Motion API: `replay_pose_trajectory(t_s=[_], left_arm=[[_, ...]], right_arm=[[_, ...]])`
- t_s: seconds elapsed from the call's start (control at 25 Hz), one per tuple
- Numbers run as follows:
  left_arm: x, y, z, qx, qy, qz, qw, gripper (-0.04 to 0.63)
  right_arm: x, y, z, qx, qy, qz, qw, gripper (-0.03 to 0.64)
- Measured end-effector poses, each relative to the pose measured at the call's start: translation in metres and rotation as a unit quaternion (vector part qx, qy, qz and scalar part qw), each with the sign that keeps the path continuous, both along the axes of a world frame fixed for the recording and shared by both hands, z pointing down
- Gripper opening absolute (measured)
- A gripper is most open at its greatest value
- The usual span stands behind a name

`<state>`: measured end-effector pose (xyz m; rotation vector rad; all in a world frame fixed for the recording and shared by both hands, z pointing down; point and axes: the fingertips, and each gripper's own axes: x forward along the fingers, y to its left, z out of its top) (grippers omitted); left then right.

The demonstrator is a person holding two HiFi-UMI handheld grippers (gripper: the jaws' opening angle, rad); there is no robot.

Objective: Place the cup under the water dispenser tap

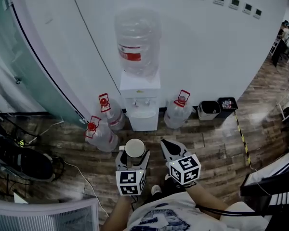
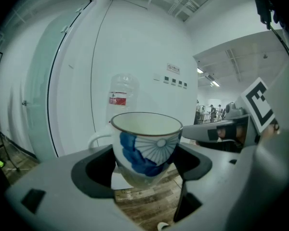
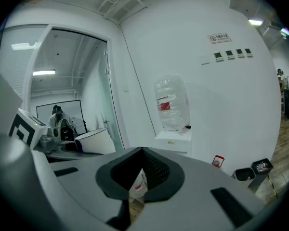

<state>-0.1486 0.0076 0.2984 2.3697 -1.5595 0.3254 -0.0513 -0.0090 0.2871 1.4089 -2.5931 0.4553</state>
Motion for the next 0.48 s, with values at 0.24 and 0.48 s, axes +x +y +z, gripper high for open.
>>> replay_pose_trajectory(t_s=[0.24, 0.48], left_arm=[[-0.001, -0.032, 0.007, -0.01, 0.003, -0.002, 0.9999, 0.414], [0.006, -0.076, 0.02, -0.017, -0.006, -0.003, 0.9998, 0.416]], right_arm=[[-0.001, -0.032, 0.011, -0.011, -0.004, 0.001, 1.0, 0.021], [0.006, -0.075, 0.024, -0.021, -0.007, -0.003, 1.0, 0.02]])
